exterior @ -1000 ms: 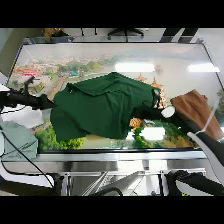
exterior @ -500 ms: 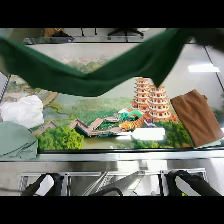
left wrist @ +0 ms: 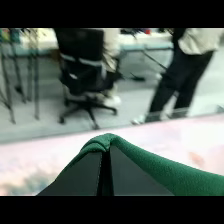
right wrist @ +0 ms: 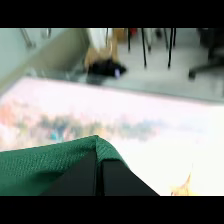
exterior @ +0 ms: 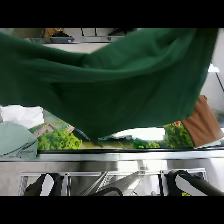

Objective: Fold the shirts.

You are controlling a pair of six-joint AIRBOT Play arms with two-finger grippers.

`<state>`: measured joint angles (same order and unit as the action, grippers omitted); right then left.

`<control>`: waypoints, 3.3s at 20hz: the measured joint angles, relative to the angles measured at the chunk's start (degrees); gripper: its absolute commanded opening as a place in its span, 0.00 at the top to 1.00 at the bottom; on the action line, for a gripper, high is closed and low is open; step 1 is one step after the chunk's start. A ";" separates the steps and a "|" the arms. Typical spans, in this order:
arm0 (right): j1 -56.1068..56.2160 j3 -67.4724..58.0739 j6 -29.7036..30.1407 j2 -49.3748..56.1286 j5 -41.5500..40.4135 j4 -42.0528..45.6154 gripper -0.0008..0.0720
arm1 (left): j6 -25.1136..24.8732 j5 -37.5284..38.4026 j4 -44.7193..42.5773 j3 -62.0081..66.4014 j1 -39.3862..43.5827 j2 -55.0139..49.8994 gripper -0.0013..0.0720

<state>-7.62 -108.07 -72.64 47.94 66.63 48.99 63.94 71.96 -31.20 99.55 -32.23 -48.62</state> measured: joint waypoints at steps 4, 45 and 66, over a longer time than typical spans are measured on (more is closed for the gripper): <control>-0.04 7.91 -0.39 9.88 1.66 0.42 0.95 | 0.33 -5.49 -10.03 -10.03 14.91 -10.47 0.96; -17.97 14.97 14.38 38.60 10.10 -8.15 0.33 | 6.01 -9.33 -17.68 -41.13 23.89 -45.05 0.95; -6.23 32.13 12.85 38.88 14.10 0.22 0.86 | 1.53 0.04 -16.57 -37.18 17.27 -46.90 0.95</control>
<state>-13.85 -75.94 -59.79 86.83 80.73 49.21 65.47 72.01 -47.77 62.37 -14.96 -95.53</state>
